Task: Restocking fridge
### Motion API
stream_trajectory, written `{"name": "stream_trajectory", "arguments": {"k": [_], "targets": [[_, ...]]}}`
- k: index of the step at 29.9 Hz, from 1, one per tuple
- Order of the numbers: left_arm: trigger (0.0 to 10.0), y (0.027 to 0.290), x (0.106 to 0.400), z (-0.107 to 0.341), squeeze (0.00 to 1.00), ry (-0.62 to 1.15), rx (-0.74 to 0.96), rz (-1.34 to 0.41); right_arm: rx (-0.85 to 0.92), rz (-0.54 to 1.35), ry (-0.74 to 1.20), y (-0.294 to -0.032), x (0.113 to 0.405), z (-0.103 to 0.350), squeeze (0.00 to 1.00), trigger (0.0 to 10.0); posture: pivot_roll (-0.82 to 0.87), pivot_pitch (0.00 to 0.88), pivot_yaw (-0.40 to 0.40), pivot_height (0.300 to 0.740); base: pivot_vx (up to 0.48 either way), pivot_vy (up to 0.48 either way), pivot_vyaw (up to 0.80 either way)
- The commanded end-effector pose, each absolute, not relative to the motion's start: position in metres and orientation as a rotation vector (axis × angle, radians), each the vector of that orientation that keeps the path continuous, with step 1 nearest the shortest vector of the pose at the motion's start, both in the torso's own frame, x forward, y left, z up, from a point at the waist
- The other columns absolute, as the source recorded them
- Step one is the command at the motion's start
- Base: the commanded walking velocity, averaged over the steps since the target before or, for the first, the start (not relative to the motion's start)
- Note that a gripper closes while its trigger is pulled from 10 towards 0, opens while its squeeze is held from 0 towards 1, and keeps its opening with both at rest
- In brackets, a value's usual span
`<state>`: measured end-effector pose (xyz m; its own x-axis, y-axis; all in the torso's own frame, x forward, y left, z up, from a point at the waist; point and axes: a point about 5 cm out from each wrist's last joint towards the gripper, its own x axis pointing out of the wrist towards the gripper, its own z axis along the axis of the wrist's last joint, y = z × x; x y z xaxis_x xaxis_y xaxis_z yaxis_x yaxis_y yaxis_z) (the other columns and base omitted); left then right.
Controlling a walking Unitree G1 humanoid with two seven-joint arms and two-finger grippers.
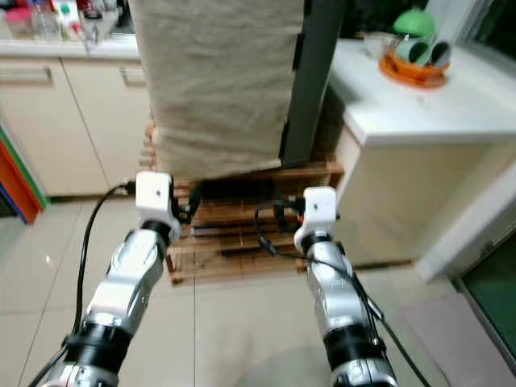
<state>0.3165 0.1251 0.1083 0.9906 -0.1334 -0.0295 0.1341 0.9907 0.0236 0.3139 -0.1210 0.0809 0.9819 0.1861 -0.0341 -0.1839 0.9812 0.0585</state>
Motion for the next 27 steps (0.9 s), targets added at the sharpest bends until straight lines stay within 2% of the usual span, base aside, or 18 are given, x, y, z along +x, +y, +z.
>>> {"name": "stream_trajectory", "arguments": {"k": [1, 6, 9, 11, 14, 20, 27], "targets": [[10.0, 0.13, 0.319, 0.115, 0.0, -0.002, 0.044, -0.114, 0.061, 0.205, 0.022, -0.114, 0.315, 0.086, 0.0, 10.0, -0.01, 0.0, -0.062, 0.74, 0.454, 0.0, 0.0], [10.0, 0.13, 0.319, 0.12, 0.0, -0.029, 0.067, -0.116, 0.061, 0.198, 0.025, -0.116, 0.315, 0.085, 0.0, 10.0, -0.01, 0.0, -0.06, 0.74, 0.449, 0.0, 0.0], [10.0, 0.128, 0.32, 0.126, 0.0, -0.072, 0.075, -0.127, 0.057, 0.178, 0.013, -0.12, 0.315, 0.086, 0.0, 10.0, -0.01, 0.0, -0.059, 0.74, 0.39, 0.279, 0.0], [10.0, 0.128, 0.32, 0.14, 0.0, -0.152, 0.071, -0.145, 0.034, 0.092, -0.076, -0.135, 0.315, 0.098, 0.0, 10.0, -0.01, 0.0, -0.056, 0.74, 0.386, 0.285, 0.0], [10.0, 0.129, 0.319, 0.149, 0.0, -0.197, 0.077, -0.155, 0.02, 0.066, -0.105, -0.141, 0.314, 0.103, 0.0, 10.0, -0.01, 0.0, -0.054, 0.74, 0.397, 0.269, 0.0], [10.0, 0.138, 0.318, 0.152, 0.0, -0.198, 0.052, -0.137, 0.009, 0.009, -0.112, -0.156, 0.311, 0.105, 0.0, 10.0, -0.02, 0.0, -0.05, 0.74, 0.402, 0.261, 0.0], [10.0, 0.141, 0.319, 0.15, 0.0, -0.176, 0.067, -0.132, 0.013, 0.011, -0.099, -0.153, 0.309, 0.103, 0.0, 10.0, -0.01, 0.0, -0.047, 0.74, 0.402, 0.261, 0.0]]}}
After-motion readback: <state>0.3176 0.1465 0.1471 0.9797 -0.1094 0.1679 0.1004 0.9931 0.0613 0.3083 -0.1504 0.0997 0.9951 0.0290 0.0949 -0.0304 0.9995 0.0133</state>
